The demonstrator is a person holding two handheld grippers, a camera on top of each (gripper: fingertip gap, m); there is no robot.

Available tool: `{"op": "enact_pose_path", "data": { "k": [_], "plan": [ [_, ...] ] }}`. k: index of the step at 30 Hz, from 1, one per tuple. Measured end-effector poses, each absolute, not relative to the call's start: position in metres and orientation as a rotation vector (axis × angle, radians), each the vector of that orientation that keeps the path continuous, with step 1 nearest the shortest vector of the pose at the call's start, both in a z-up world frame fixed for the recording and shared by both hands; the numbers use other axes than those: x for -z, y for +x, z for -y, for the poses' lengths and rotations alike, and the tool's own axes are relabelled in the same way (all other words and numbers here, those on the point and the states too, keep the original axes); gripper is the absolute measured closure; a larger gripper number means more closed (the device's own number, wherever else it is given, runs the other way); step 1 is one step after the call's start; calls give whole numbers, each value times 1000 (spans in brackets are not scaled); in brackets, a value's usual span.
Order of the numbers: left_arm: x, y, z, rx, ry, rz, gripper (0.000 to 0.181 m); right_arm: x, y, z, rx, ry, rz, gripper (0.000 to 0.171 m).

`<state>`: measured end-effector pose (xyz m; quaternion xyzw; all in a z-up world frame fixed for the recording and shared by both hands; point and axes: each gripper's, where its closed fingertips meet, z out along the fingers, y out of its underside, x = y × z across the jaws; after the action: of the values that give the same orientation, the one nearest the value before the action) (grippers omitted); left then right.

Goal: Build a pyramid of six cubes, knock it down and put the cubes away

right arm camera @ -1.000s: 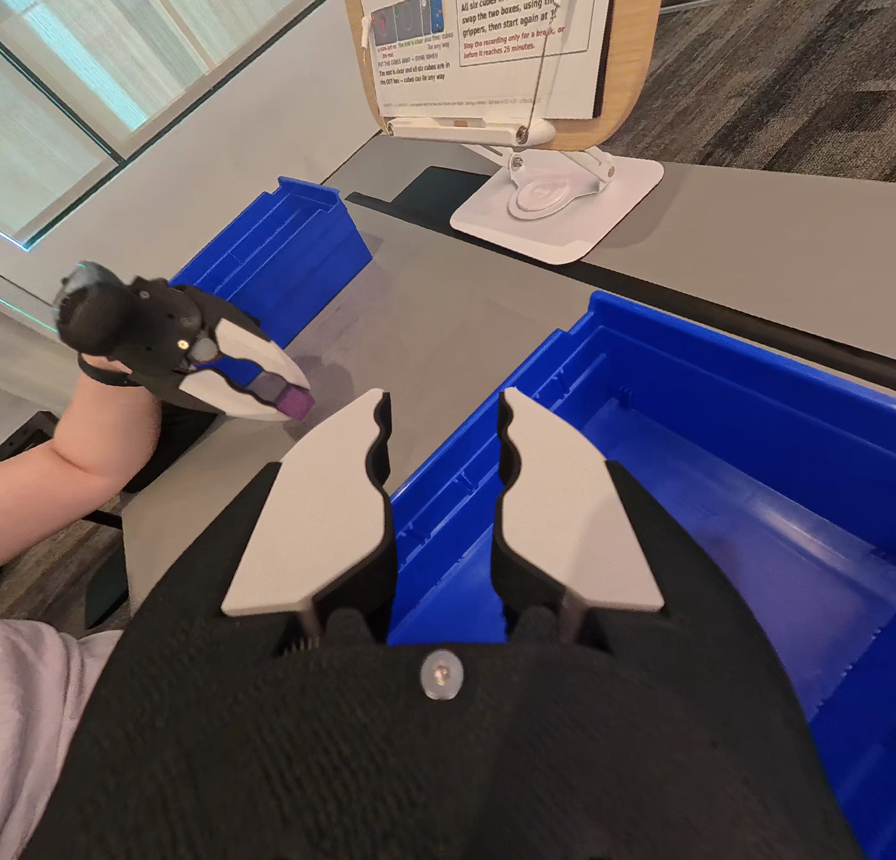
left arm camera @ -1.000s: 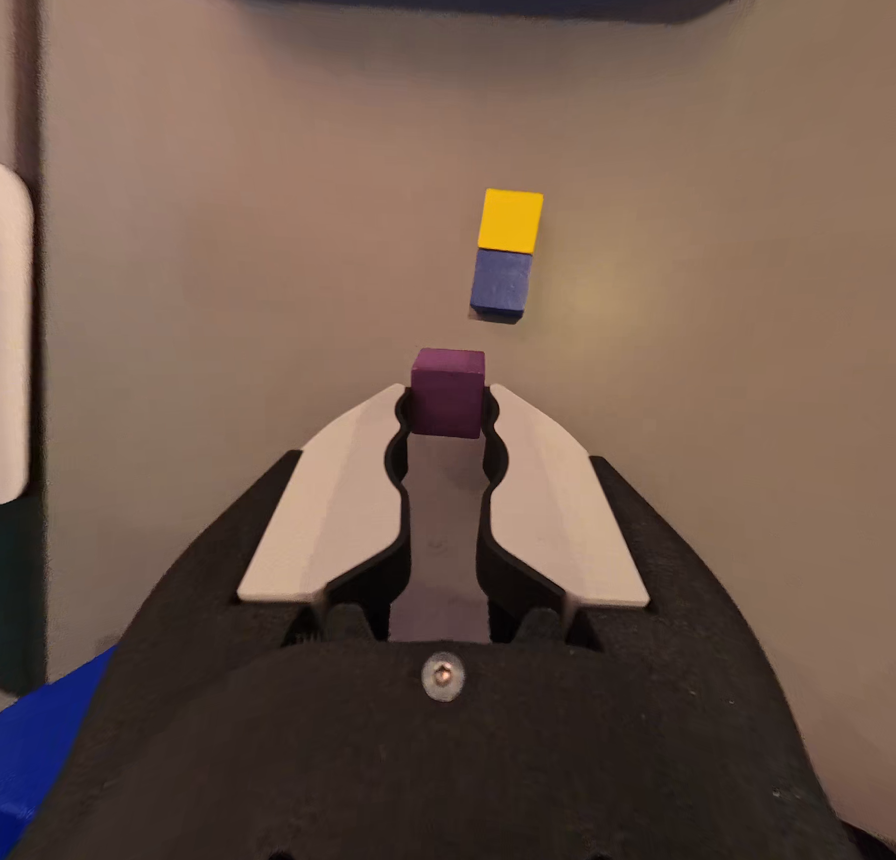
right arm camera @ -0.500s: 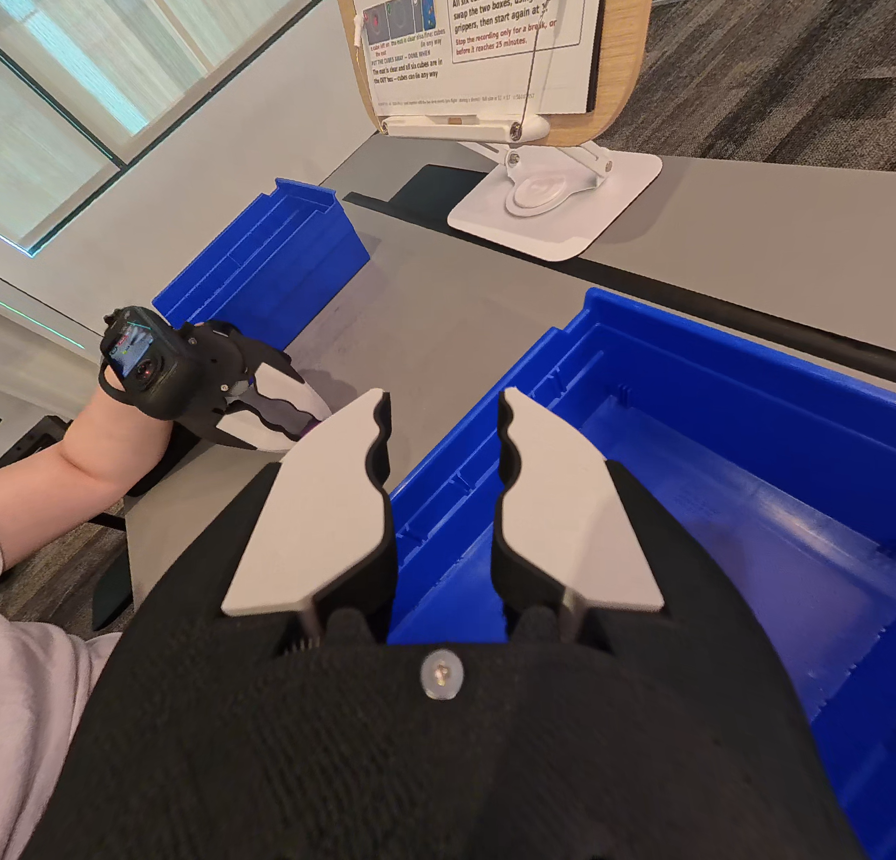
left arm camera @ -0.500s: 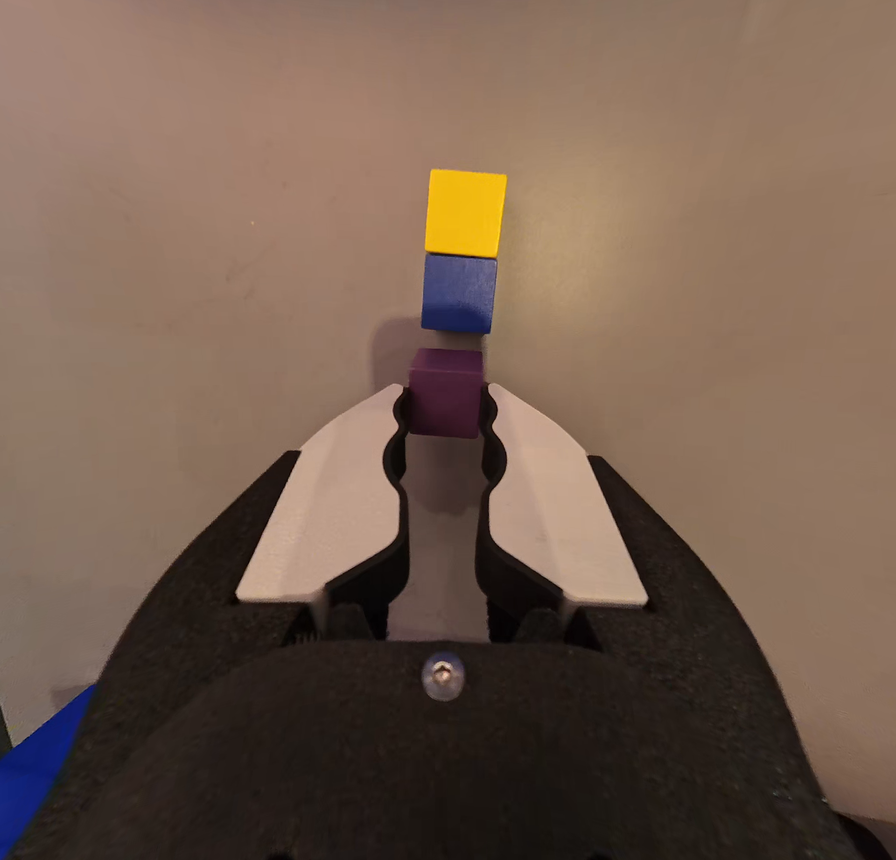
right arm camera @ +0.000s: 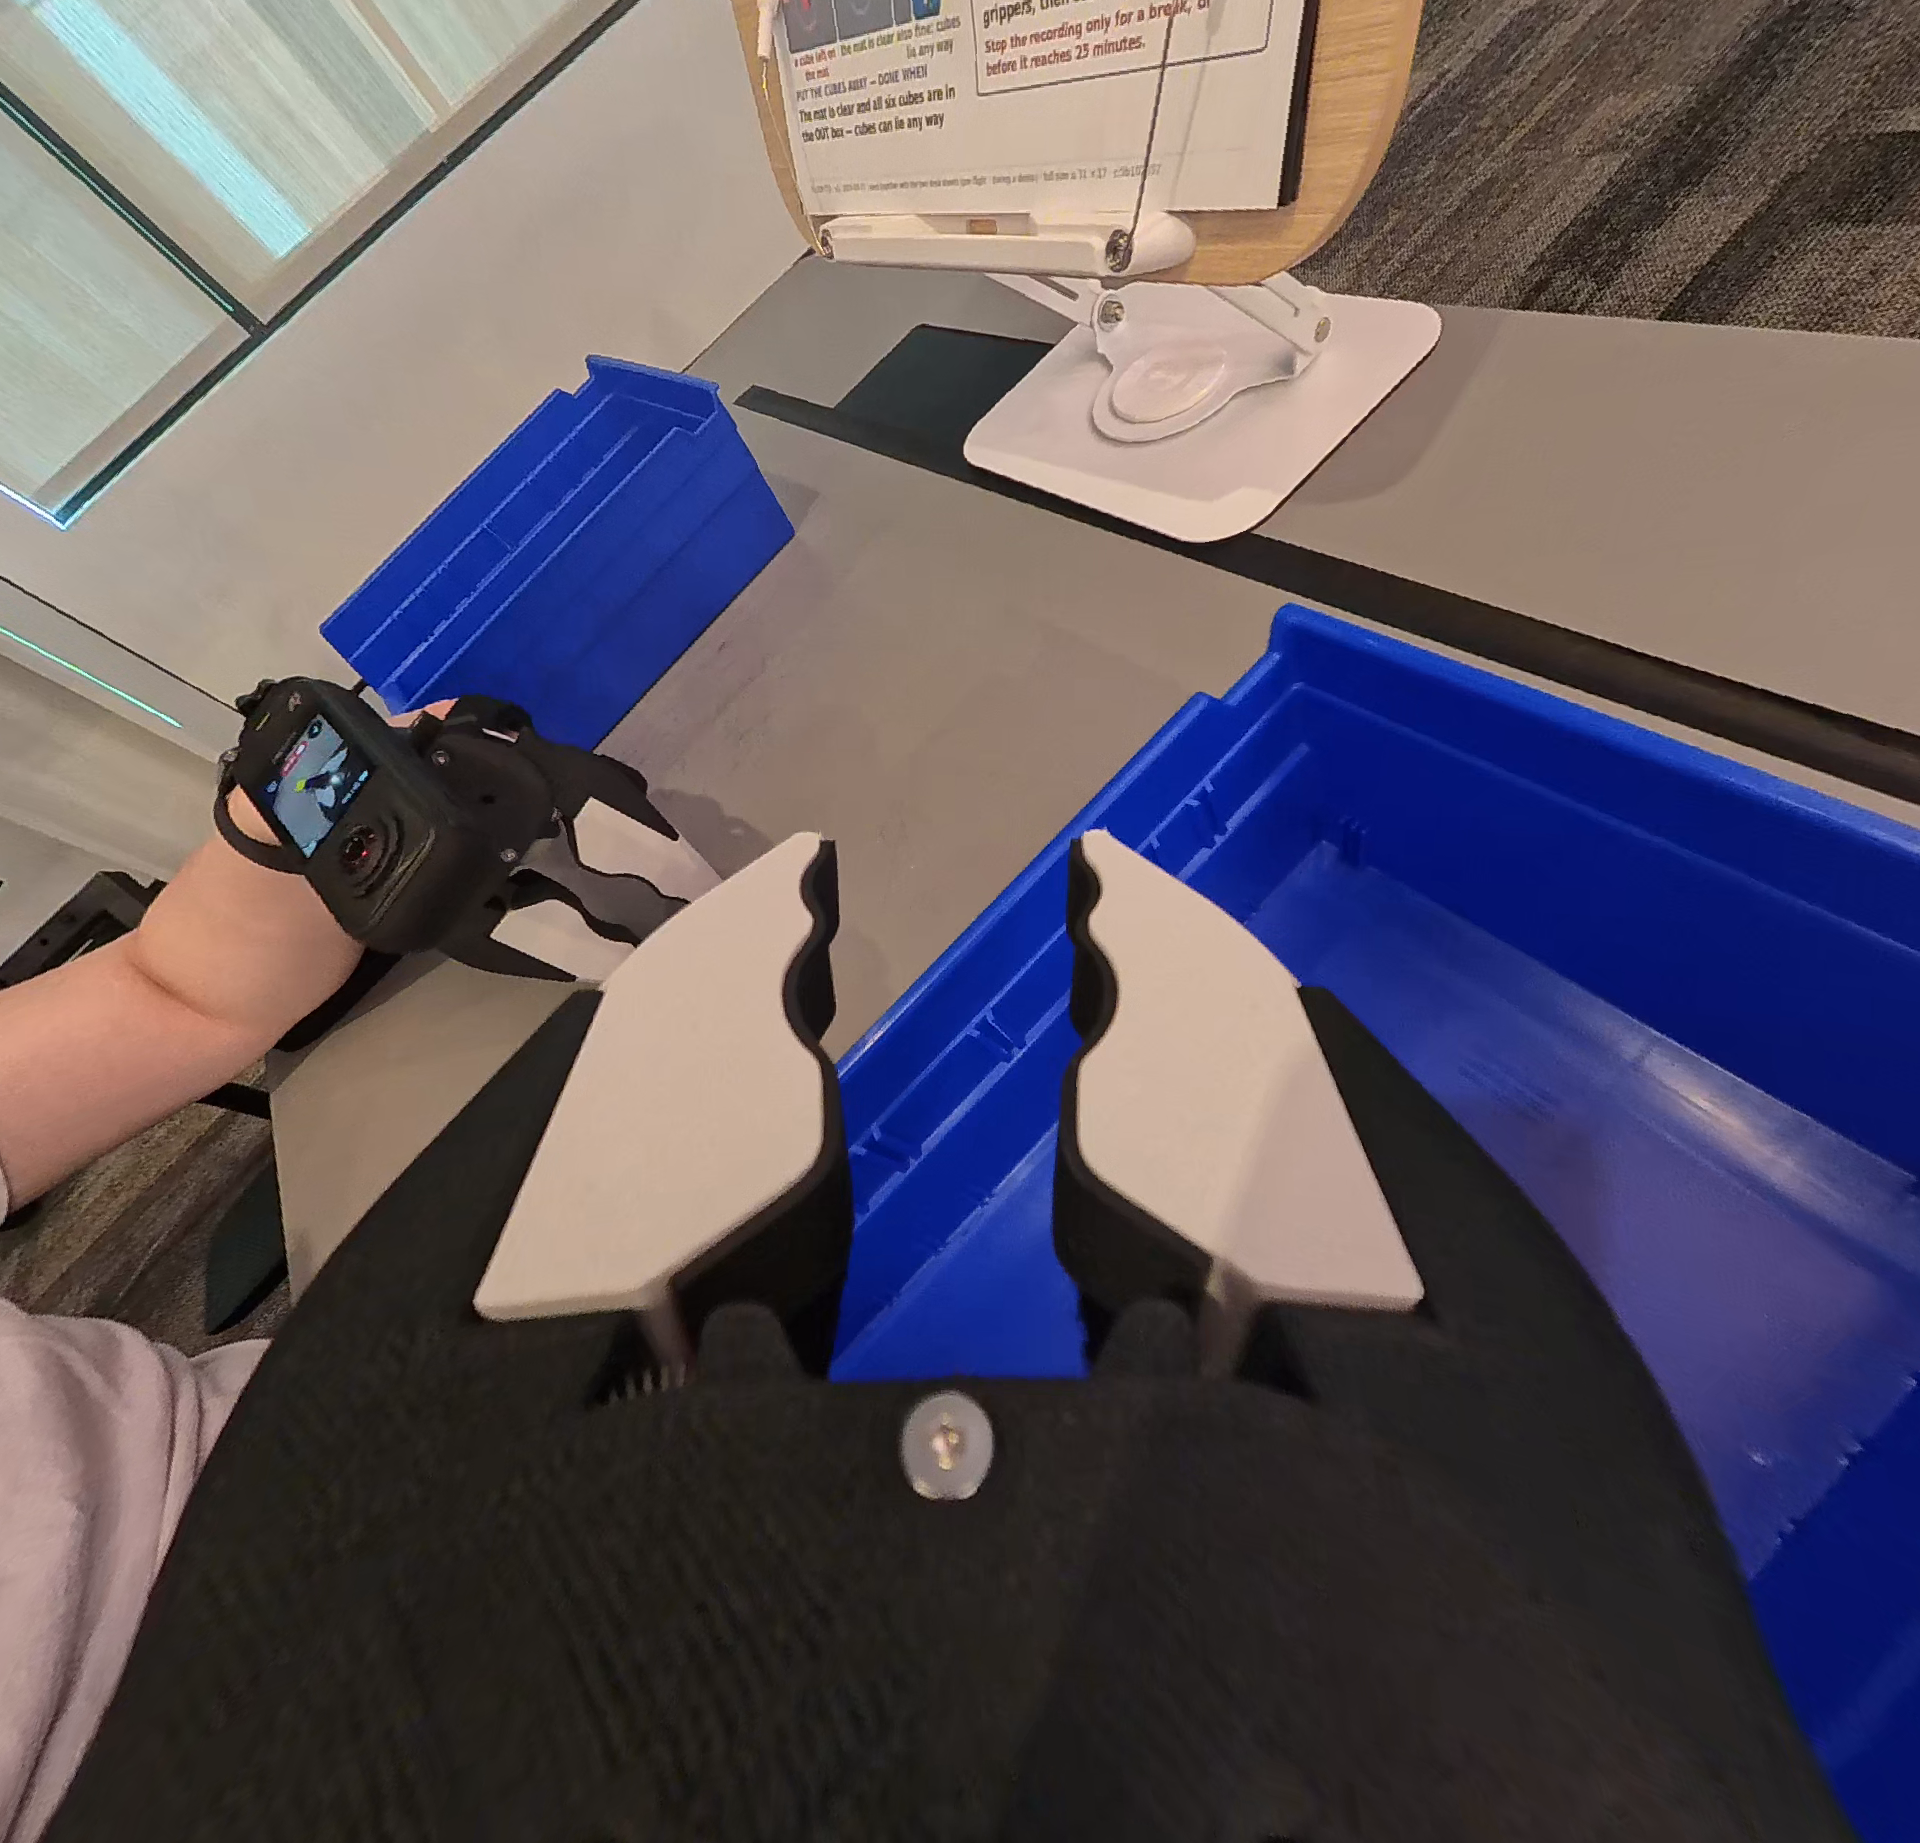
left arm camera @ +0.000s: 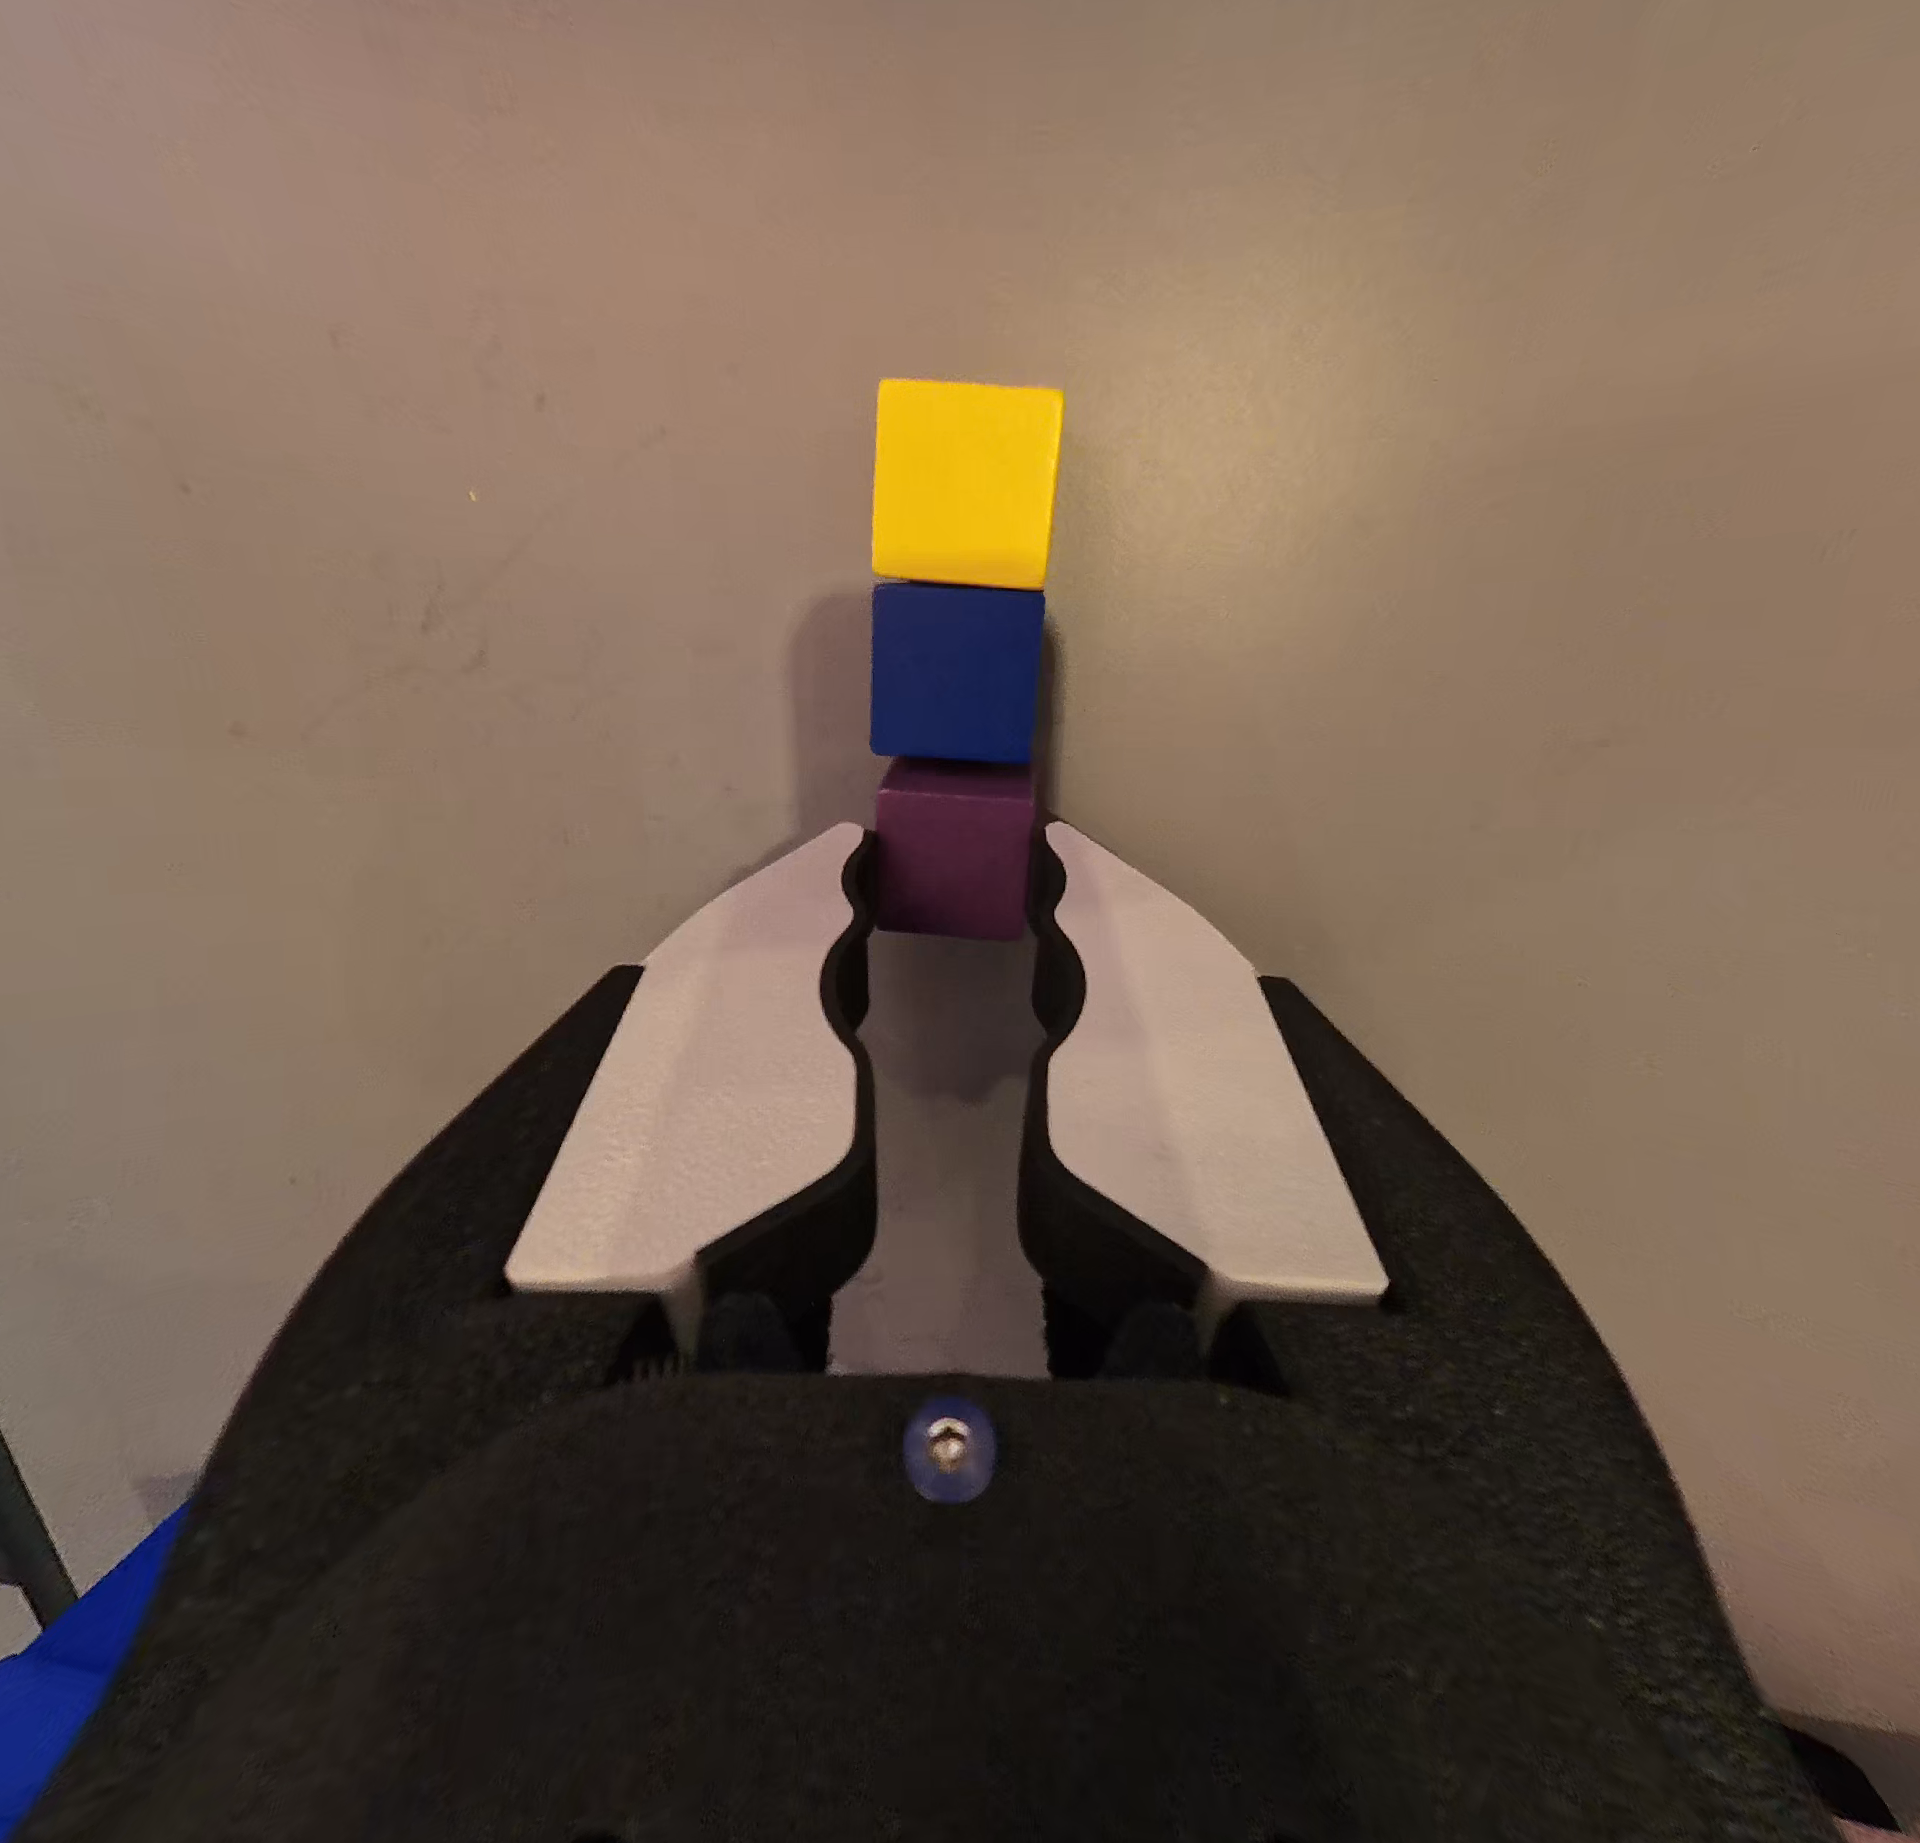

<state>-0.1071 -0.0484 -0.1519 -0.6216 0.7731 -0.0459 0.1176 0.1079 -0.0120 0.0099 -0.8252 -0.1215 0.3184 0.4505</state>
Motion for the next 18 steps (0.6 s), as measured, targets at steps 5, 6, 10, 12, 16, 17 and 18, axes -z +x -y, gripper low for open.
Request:
{"op": "enact_pose_path", "data": {
  "k": [5, 6, 10, 12, 16, 17, 18],
  "plan": [
    [154, -107, 47, 116, -1816, -2273, 154, -10, 108, 12, -791, -2039, 297, 128],
    [154, -107, 48, 121, -1813, -2275, 154, -9, 108, 12, -791, -2040, 297, 128],
    [154, -106, 48, 123, -1814, -2275, 154, -8, 108, 11, -792, -2046, 297, 128],
    [155, -105, 48, 124, -1813, -2275, 154, -7, 107, 11, -793, -2051, 300, 128],
    [155, -105, 48, 129, -1813, -2276, 154, -5, 106, 11, -786, -2061, 306, 128],
    [155, -104, 48, 131, -1813, -2276, 154, -5, 106, 11, -786, -2063, 307, 128],
    [155, -104, 48, 131, -1809, -2276, 154, -5, 106, 11, -786, -2064, 308, 128]
  ]
}}
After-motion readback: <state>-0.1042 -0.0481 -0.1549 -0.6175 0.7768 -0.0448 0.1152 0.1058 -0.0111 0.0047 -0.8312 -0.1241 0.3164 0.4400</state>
